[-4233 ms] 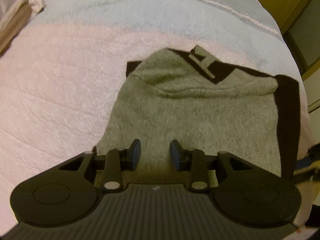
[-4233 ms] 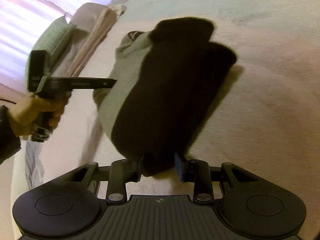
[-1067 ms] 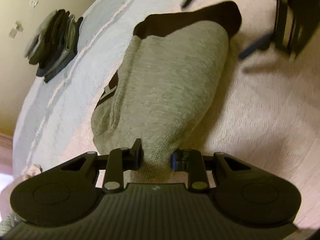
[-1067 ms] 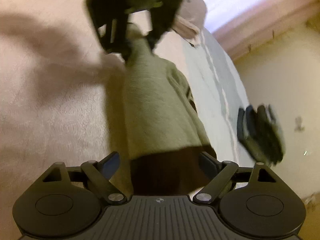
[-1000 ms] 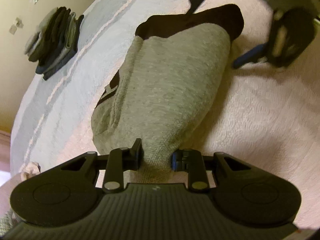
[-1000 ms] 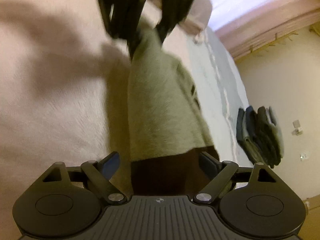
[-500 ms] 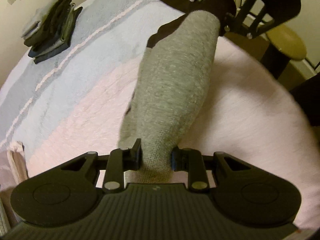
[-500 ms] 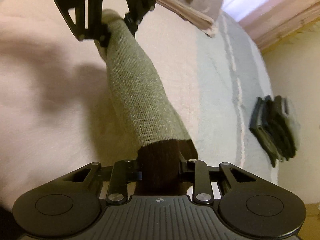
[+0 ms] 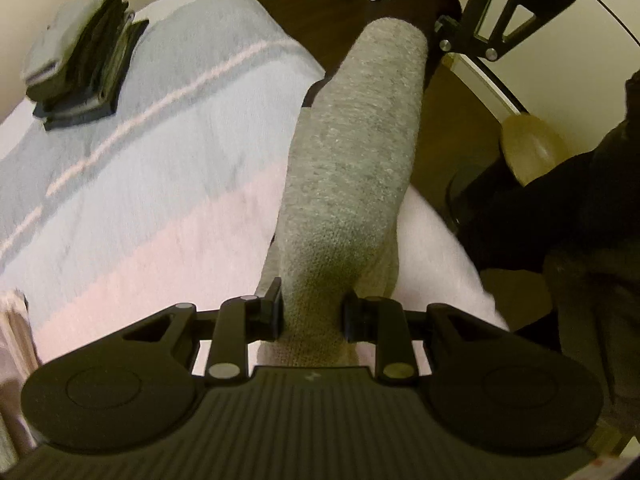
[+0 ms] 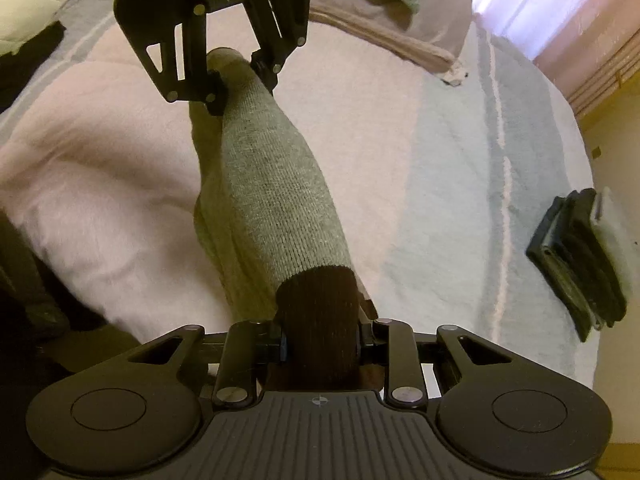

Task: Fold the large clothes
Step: 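Lift the folded sweater with both grippers and carry it to the clothes stack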

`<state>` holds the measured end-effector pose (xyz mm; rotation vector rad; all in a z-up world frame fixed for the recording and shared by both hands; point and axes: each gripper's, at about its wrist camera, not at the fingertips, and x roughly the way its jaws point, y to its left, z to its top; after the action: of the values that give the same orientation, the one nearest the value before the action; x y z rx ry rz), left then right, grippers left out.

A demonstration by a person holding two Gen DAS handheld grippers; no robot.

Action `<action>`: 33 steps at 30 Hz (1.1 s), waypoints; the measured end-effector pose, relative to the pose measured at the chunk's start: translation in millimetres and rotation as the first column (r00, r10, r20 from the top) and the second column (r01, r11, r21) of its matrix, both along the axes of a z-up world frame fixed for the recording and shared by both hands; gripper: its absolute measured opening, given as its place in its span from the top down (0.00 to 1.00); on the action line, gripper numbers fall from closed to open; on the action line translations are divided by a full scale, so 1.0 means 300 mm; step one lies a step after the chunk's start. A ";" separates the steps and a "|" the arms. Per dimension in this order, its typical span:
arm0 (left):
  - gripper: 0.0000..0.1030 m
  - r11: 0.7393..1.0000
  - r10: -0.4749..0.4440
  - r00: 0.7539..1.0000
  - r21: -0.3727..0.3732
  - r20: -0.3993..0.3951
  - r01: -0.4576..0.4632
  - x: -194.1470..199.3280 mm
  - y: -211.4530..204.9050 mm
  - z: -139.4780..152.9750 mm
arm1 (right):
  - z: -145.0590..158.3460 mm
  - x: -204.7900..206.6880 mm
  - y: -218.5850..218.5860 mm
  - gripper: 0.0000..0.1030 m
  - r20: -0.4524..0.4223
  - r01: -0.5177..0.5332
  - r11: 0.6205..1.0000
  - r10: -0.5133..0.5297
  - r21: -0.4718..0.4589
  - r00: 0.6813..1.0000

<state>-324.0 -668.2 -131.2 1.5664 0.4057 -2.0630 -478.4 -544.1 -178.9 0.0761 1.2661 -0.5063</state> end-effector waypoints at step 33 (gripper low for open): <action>0.78 0.915 0.203 0.979 -0.351 -0.025 -0.199 -0.266 -1.636 0.588 | 0.656 -0.890 -1.376 0.77 0.001 -0.092 0.937 0.098 -0.337 0.995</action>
<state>-403.7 -1159.0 45.1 1.2659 0.1698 -1.8462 -745.3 -956.8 18.0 -0.2681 1.1441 -0.6306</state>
